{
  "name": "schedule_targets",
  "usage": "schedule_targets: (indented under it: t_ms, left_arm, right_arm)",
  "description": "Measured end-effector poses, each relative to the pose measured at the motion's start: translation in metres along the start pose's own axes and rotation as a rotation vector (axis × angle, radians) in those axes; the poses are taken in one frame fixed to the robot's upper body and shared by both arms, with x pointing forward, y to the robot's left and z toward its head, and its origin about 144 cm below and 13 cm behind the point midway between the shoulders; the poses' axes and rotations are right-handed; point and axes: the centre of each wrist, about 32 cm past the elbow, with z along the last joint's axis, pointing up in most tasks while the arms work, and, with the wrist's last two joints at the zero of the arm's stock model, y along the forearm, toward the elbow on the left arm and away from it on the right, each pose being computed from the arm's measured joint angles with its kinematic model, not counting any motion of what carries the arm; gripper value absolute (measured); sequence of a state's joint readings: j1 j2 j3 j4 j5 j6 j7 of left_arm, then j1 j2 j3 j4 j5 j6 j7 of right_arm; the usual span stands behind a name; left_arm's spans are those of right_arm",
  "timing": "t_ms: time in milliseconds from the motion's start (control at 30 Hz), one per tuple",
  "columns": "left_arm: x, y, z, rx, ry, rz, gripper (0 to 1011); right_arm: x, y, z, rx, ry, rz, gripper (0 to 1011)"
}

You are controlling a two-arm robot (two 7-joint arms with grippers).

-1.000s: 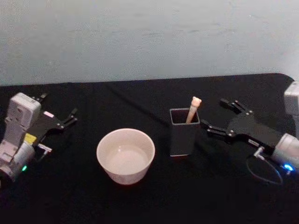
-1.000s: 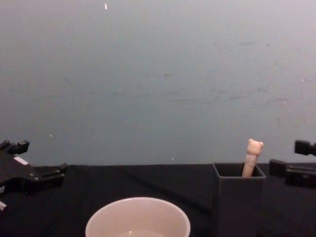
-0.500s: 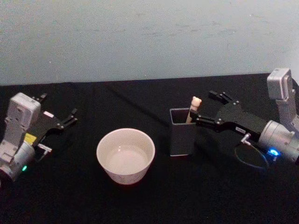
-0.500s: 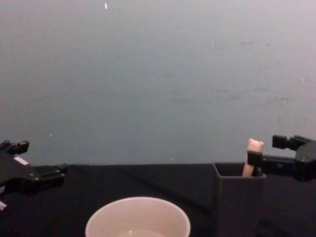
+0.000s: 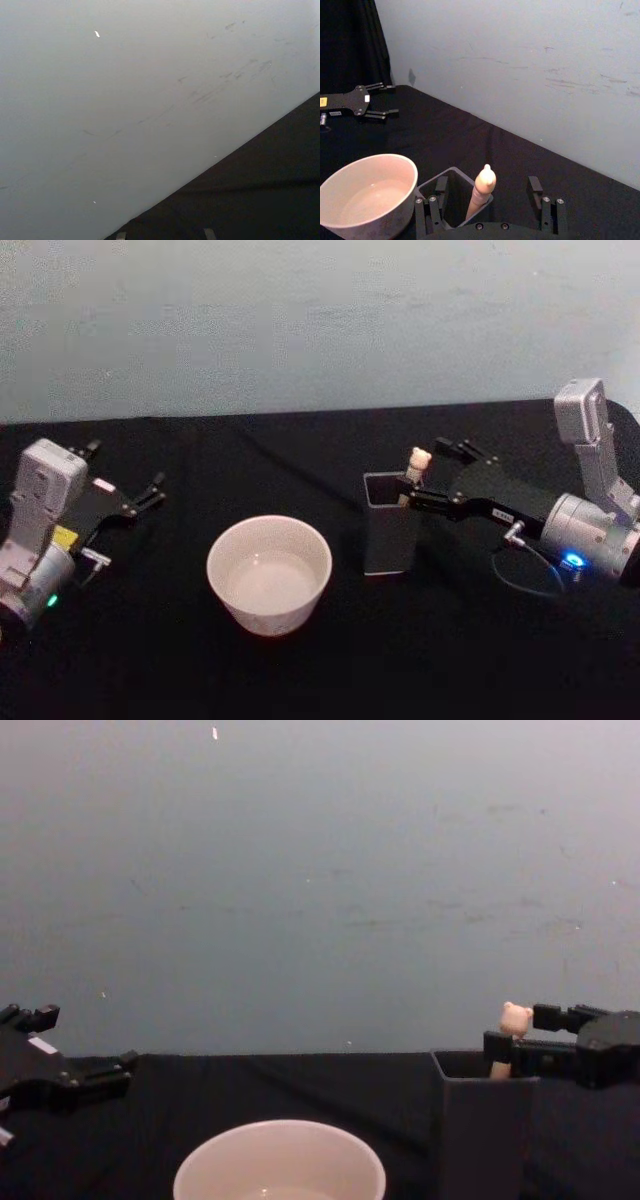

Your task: Pick up the stirring spoon with one hand, stir inside the cup, then place it back in its original position.

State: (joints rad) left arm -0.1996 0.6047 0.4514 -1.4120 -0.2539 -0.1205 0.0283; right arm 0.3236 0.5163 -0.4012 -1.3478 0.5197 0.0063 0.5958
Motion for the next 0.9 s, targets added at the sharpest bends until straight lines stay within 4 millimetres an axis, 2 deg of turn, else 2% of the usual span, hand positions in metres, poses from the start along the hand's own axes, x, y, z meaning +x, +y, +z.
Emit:
schedule_targets:
  t_ms: [900]
  left_arm:
    - [0.0000, 0.0000, 0.0000, 0.000, 0.000, 0.000, 1001]
  right_arm:
    - [0.0003, 0.0003, 0.0008, 0.000, 0.004, -0.002, 1002]
